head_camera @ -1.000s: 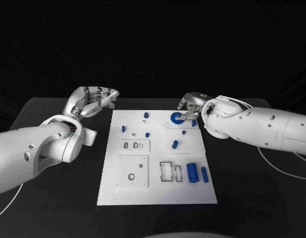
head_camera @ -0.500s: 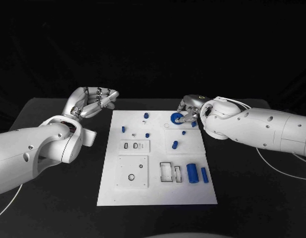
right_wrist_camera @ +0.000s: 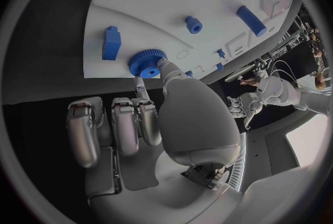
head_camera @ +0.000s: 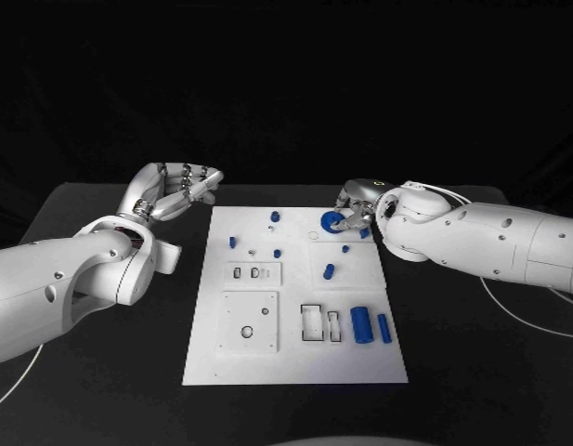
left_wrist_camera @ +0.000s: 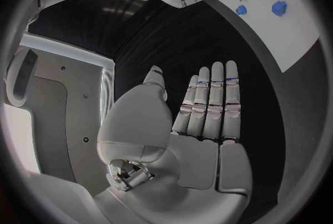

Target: Assemble the parts on the task board

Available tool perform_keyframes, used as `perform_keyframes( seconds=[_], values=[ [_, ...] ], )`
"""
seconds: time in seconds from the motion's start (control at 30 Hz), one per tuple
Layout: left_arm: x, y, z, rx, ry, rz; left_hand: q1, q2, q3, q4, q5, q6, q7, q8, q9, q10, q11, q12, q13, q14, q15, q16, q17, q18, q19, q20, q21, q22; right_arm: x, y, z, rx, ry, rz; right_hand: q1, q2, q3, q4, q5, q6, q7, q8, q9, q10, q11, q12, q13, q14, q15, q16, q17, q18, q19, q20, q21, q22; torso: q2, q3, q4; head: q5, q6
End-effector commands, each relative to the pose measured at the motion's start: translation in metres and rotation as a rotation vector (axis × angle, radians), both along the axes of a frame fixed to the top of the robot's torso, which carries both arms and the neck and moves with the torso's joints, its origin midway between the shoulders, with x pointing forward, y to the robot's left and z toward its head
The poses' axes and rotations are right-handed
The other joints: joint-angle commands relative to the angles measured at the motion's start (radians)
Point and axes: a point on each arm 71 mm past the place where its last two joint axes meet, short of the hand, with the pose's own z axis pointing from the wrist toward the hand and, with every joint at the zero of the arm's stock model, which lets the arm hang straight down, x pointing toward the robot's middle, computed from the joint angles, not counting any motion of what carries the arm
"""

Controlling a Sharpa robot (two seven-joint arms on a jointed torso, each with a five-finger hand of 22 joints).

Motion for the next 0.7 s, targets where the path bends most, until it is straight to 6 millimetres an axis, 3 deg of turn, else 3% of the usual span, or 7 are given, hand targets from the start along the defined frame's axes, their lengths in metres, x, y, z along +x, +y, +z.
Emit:
perform_keyframes(
  seconds=[0.03,0.47,0.7],
  values=[
    [-0.0006,-0.0012,0.0011,-0.006,-0.004,-0.008,0.005,0.005,-0.006,0.002,-0.006,-0.002,0.008,-0.003,0.002,-0.004,0.000,-0.001,0.002,-0.006,-0.001,-0.006,-0.001,0.002,-0.006,0.001,-0.006,-0.002,-0.0005,0.0000,-0.0031,-0.026,0.018,-0.003,0.013,0.000,0.011,-0.005,0.001,0.011,-0.002,-0.001,0.002,0.105,0.003,0.004,0.264,0.102,0.000,0.004,0.263,-0.007,0.106,0.001,0.004,0.263,0.000,0.0005,-0.0011,0.002,-0.001],
    [-0.0009,-0.0013,0.0013,-0.007,-0.005,-0.009,0.005,0.005,-0.006,0.002,-0.006,-0.002,0.008,-0.003,0.002,-0.004,0.000,-0.001,0.002,-0.006,-0.001,-0.006,-0.001,0.002,-0.006,0.001,-0.006,-0.002,-0.0004,0.0046,-0.0040,-0.022,0.011,-0.004,0.048,0.027,0.054,-0.044,0.022,0.064,-0.015,0.011,0.015,0.105,-0.010,0.004,0.264,0.102,-0.011,0.004,0.263,-0.007,0.106,-0.008,0.004,0.263,0.001,0.0000,0.0004,0.000,-0.004],
    [-0.0009,-0.0010,0.0013,-0.007,-0.006,-0.008,0.006,0.005,-0.007,0.002,-0.005,-0.003,0.008,-0.004,0.002,-0.004,0.001,0.000,0.002,-0.007,-0.001,-0.007,-0.002,0.002,-0.006,0.002,-0.008,-0.003,-0.0010,0.0062,-0.0029,-0.005,-0.014,-0.001,0.049,0.030,0.083,-0.068,0.098,0.096,-0.018,0.013,0.022,0.105,-0.014,0.004,0.264,0.102,-0.016,0.004,0.263,-0.007,0.106,-0.014,0.004,0.263,0.000,0.0003,-0.0003,0.000,-0.006]
  ],
)
